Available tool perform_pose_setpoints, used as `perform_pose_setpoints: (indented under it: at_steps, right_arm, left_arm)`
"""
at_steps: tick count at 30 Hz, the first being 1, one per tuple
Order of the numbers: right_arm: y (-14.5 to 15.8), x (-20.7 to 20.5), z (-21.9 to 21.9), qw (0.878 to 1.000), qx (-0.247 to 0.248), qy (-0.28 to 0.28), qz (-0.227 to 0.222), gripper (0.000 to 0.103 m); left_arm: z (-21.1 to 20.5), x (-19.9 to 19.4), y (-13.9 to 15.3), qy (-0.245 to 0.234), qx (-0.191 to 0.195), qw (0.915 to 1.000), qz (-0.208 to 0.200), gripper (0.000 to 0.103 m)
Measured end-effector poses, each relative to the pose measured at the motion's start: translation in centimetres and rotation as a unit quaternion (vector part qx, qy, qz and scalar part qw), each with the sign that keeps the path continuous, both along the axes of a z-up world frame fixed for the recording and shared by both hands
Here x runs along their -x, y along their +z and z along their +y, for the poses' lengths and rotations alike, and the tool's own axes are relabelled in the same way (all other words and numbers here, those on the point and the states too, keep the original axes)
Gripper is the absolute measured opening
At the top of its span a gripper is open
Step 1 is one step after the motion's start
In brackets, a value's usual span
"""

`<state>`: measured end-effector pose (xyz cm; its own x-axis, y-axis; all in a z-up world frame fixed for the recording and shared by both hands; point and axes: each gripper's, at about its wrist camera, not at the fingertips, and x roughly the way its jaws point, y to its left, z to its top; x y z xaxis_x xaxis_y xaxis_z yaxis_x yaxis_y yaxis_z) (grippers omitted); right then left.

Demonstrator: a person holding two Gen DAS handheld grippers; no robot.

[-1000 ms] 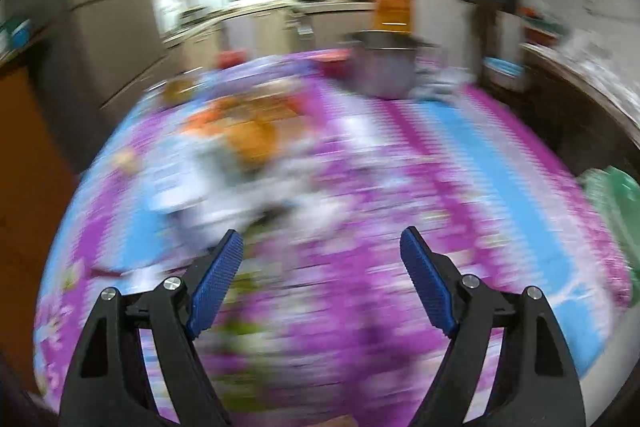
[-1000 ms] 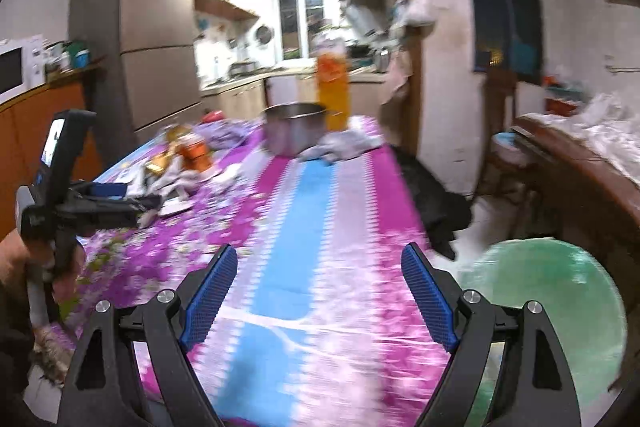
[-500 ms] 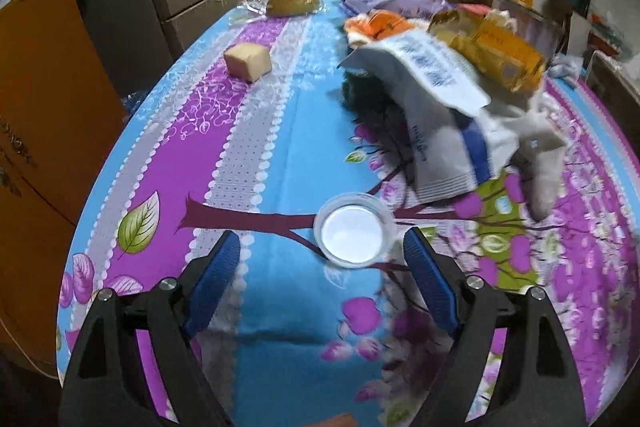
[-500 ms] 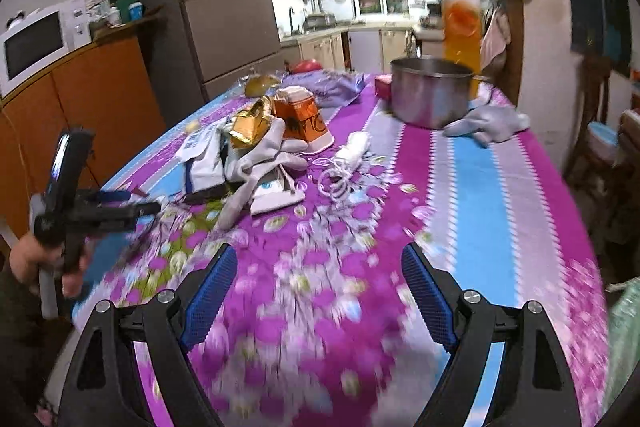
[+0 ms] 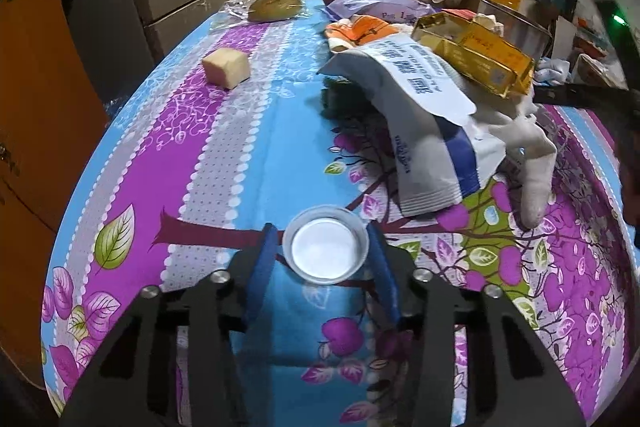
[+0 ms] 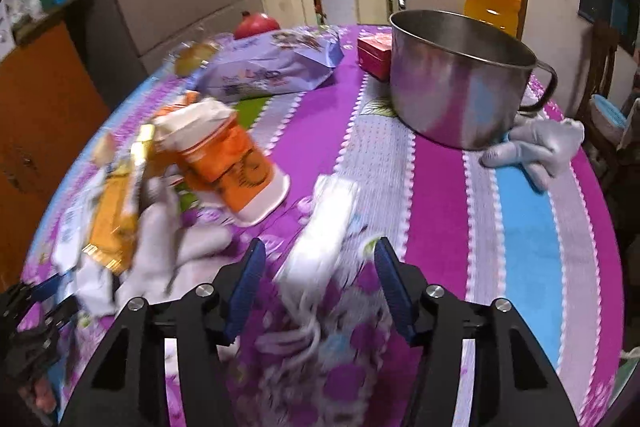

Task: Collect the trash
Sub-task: 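Grasp the white plastic lid with the left gripper while the right grasps the white mask, then carry the lid and mask over the green bin with both tools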

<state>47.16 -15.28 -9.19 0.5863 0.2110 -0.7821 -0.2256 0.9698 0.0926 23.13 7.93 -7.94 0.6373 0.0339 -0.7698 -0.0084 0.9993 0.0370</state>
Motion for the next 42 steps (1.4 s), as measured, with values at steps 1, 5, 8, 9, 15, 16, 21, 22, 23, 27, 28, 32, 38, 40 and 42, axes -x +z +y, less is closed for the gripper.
perform_pose_setpoints:
  at_steps: [1,5,8,9,15,16,21,22,23,27,28,32,38,40,42]
  right_arm:
    - [-0.2,-0.5,0.2,1.0,0.006,-0.003,0.005,0.051]
    - [-1.2,-1.4,0.9,0.999,0.035,-0.005,0.009,0.048]
    - [-1.7,-1.2,1.5,0.999,0.049,-0.001,0.003,0.044]
    - [-1.7,-1.1,1.7,0.999,0.048,0.002,0.002,0.033]
    - [-0.9,1.2,1.4,0.998,0.039,-0.004,-0.042,0.028]
    - [-0.5,1.9,1.1,0.998,0.033,-0.008,-0.051,0.028]
    - [2.5,8.1,0.2,0.992,0.015,-0.015,-0.124,0.028]
    - [3.1,9.7,0.2,0.99,0.01,-0.015,-0.14,0.028]
    - [3.8,11.4,0.3,0.988,0.003,-0.015,-0.156,0.028]
    - [5.8,17.1,0.9,0.978,-0.02,-0.01,-0.206,0.028]
    - [6.2,18.3,1.1,0.976,-0.024,-0.008,-0.216,0.028]
    - [8.0,23.3,1.2,0.966,-0.034,-0.008,-0.257,0.028]
    - [9.6,28.3,0.6,0.955,-0.019,-0.019,-0.294,0.028]
    - [9.7,29.3,0.1,0.955,-0.016,-0.023,-0.296,0.028]
    - [9.8,29.9,-0.5,0.954,-0.015,-0.03,-0.296,0.028]
  left_arm:
    - [-0.2,0.0,0.0,0.0,-0.003,1.0,0.0,0.039]
    - [-0.2,-0.1,0.0,0.002,-0.003,1.0,0.0,0.039]
    - [-0.2,-0.1,0.0,0.002,-0.004,1.0,-0.001,0.039]
    - [-0.3,-0.2,0.0,0.001,-0.005,1.0,-0.001,0.038]
    - [-0.6,0.5,0.5,0.0,0.0,0.9999,-0.015,0.038]
    - [-0.7,0.6,0.7,0.001,-0.001,0.9998,-0.021,0.038]
    - [-1.3,1.9,2.5,0.021,-0.007,0.9976,-0.066,0.038]
    - [-1.5,2.2,3.0,0.025,-0.008,0.9967,-0.077,0.038]
    - [-1.7,2.6,3.7,0.03,-0.009,0.9953,-0.091,0.038]
    - [-3.5,4.9,6.8,0.039,-0.01,0.9873,-0.154,0.038]
    - [-4.3,5.8,7.6,0.036,-0.01,0.9846,-0.171,0.038]
    - [-7.1,8.0,9.3,0.018,-0.01,0.9777,-0.209,0.038]
    - [-9.5,9.3,10.3,-0.002,0.015,0.9746,-0.223,0.038]
    - [-10.2,9.4,10.7,-0.006,0.021,0.974,-0.225,0.038]
    - [-11.0,9.7,11.0,-0.012,0.024,0.9729,-0.23,0.039]
